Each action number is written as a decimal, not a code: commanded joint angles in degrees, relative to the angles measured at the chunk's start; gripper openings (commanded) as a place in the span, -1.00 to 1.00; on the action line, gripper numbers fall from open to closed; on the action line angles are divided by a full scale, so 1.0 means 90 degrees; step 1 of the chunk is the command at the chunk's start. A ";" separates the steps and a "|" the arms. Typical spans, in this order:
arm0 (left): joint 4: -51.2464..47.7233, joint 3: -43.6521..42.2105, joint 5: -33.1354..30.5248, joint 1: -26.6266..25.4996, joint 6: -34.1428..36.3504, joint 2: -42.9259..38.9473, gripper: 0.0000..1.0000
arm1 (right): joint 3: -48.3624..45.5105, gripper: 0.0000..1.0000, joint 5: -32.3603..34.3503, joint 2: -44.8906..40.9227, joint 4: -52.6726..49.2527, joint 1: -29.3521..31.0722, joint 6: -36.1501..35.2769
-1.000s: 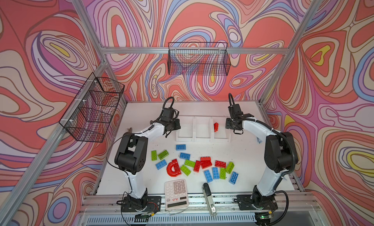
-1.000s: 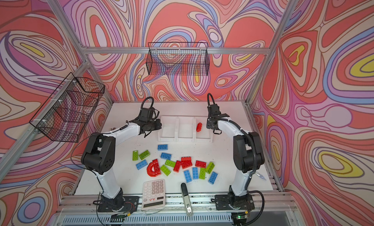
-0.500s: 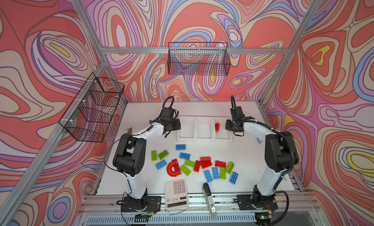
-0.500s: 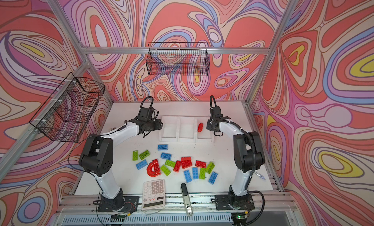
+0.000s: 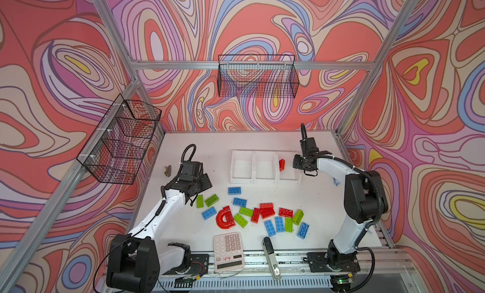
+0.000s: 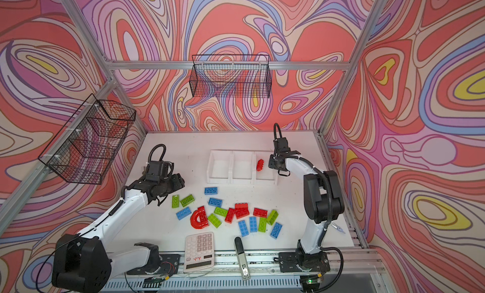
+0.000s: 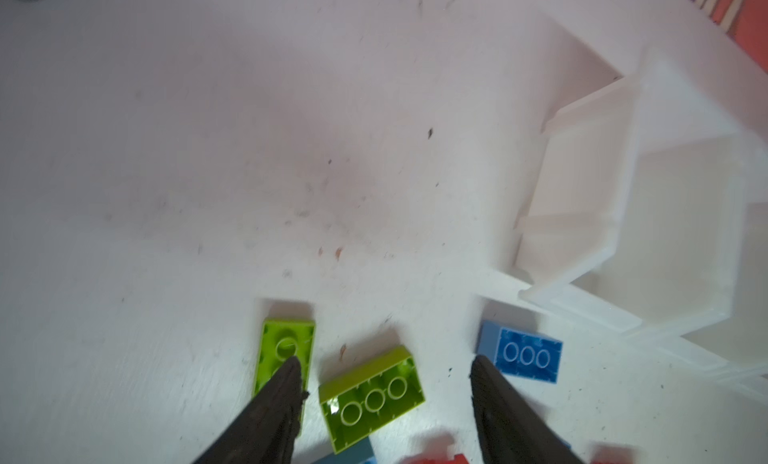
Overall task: Sort the legos into containers by color
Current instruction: 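Grasp a lime-green brick with the left gripper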
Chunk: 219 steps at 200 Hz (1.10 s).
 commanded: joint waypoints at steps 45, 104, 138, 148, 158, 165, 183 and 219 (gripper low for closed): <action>-0.0948 -0.1216 -0.0656 0.0021 -0.1272 -0.0899 0.28 | 0.0281 0.07 -0.0204 -0.1191 -0.0004 -0.0039 0.0271; -0.0144 -0.1009 -0.0542 0.0027 -0.0985 0.0145 0.28 | 0.0020 0.11 -0.0637 -0.1502 0.0077 -0.0040 0.0269; 0.0244 -0.0746 -0.0462 0.0037 -0.0841 0.0888 0.23 | -0.0029 0.08 -0.0711 -0.1593 0.0015 -0.0040 0.0298; 0.0343 -0.0706 -0.0421 0.0037 -0.0831 0.1034 0.22 | -0.0055 0.08 -0.0735 -0.1621 0.0006 -0.0043 0.0314; 0.0446 -0.0678 -0.0399 0.0037 -0.0795 0.1146 0.22 | -0.0072 0.07 -0.0718 -0.1642 0.0002 -0.0038 0.0325; 0.0494 -0.0669 -0.0408 0.0037 -0.0766 0.1224 0.21 | -0.0092 0.07 -0.0711 -0.1643 -0.0009 -0.0037 0.0334; 0.0633 -0.0635 -0.0418 0.0071 -0.0662 0.1451 0.20 | -0.0106 0.06 -0.0700 -0.1624 0.0002 -0.0040 0.0349; 0.0771 -0.0438 -0.0323 0.0163 -0.0448 0.1907 -0.06 | -0.0078 0.04 -0.0735 -0.1556 -0.0002 -0.0040 0.0422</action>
